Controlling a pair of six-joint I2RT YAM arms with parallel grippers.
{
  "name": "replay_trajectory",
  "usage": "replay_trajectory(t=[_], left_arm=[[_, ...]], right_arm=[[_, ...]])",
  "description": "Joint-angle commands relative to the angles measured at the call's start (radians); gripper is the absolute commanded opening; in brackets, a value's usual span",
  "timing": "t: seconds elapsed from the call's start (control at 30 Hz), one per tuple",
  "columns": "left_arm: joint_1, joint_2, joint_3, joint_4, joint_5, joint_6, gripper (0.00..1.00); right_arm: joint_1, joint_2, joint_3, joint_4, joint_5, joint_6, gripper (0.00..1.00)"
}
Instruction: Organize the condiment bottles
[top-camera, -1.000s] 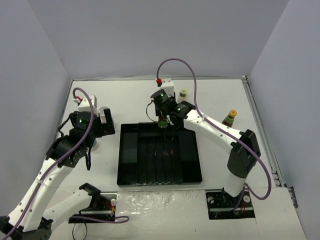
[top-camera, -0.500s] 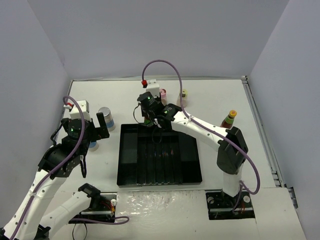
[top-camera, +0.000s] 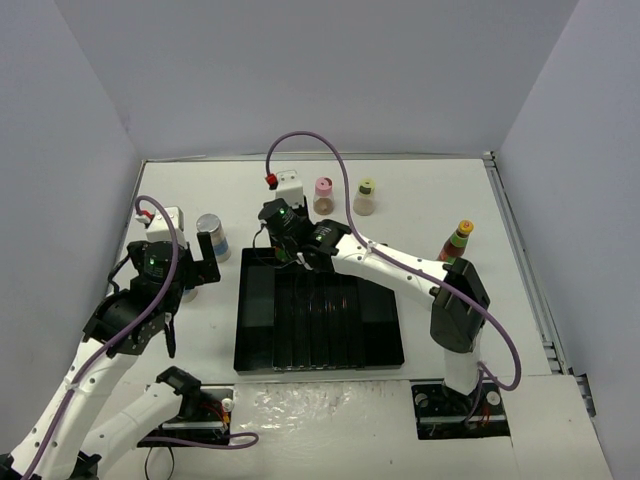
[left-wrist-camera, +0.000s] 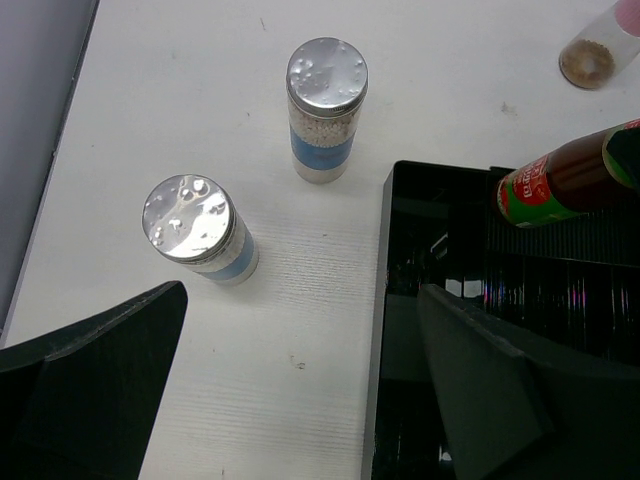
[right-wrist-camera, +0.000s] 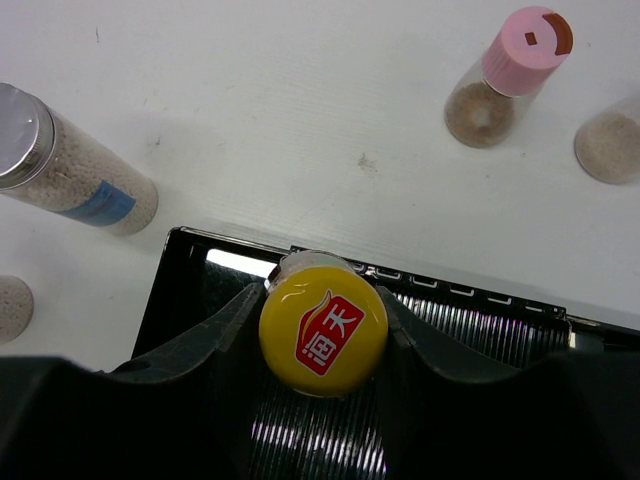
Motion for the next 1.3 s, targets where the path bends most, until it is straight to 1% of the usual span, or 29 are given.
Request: replay_trajectory(t=[0.0,0.2,0.57,0.6,0.63,0.77,0.87,0.97,1.07,1.27], left_arm=[[0.007,-0.004,0.021,0.037,-0.021,0.013,0.97],[0.008,-0.006,0.006,0.040,-0.026,0.014,0.97],[0.006,-0.011,0.002,0.036,-0.026,0.015,0.97],[0.006,-0.011,0.001,0.036,-0.026,0.016,0.97],[0.006,-0.011,0.001,0.036,-0.026,0.016,0.97],[0.006,-0.009,0.001,0.037,-0.026,0.018,0.97],[0.007,-0.009,-0.002,0.040,-0.024,0.018,0.97],[0.006,-0.009,-0.003,0.042,-0.021,0.018,0.97],[0.006,-0.009,-0.003,0.040,-0.021,0.018,0.97],[0.006,-0.009,-0.003,0.039,-0.023,0.019,0.97]], right_arm=[[0.003,-0.038,-0.006,0.078,0.072,0.036,0.00],[0.015,-0.058,-0.040,0.077,0.093,0.052,0.00],[0.015,-0.008,-0.035,0.075,0.098,0.049,0.01],[0.014,-0.005,-0.036,0.075,0.098,0.052,0.03],[0.014,-0.003,-0.038,0.075,0.098,0.053,0.09],[0.014,-0.004,-0.040,0.075,0.099,0.053,0.39],[0.014,-0.007,-0.038,0.073,0.099,0.050,0.48],[0.014,-0.011,-0.030,0.064,0.101,0.050,0.60],[0.017,-0.017,-0.025,0.051,0.102,0.050,0.67],[0.033,-0.072,-0.009,0.013,0.119,0.045,0.69]])
